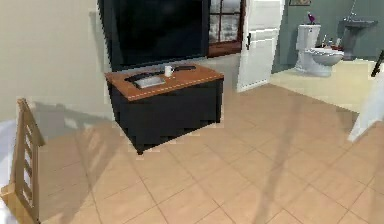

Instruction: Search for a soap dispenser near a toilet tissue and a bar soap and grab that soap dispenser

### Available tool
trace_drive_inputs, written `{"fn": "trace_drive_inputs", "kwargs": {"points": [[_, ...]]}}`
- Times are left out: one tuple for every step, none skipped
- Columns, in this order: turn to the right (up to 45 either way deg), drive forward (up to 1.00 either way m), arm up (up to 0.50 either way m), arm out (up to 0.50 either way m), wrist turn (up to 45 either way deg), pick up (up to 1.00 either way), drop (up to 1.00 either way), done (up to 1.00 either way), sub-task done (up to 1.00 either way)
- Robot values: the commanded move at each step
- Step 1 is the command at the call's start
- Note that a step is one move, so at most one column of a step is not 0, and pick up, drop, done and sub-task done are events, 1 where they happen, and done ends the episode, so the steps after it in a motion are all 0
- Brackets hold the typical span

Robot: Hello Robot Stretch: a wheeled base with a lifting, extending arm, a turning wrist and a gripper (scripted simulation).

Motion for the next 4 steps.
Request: {"fn": "trace_drive_inputs", "kwargs": {"points": [[27.0, 0.00, 0.00, 0.00, 0.0, 0.00, 0.00, 0.00, 0.00], [0.0, 1.00, 0.00, 0.00, 0.0, 0.00, 0.00, 0.00, 0.00], [0.0, 1.00, 0.00, 0.00, 0.0, 0.00, 0.00, 0.00, 0.00], [3.0, 0.00, 0.00, 0.00, 0.0, 0.00, 0.00, 0.00, 0.00]]}}
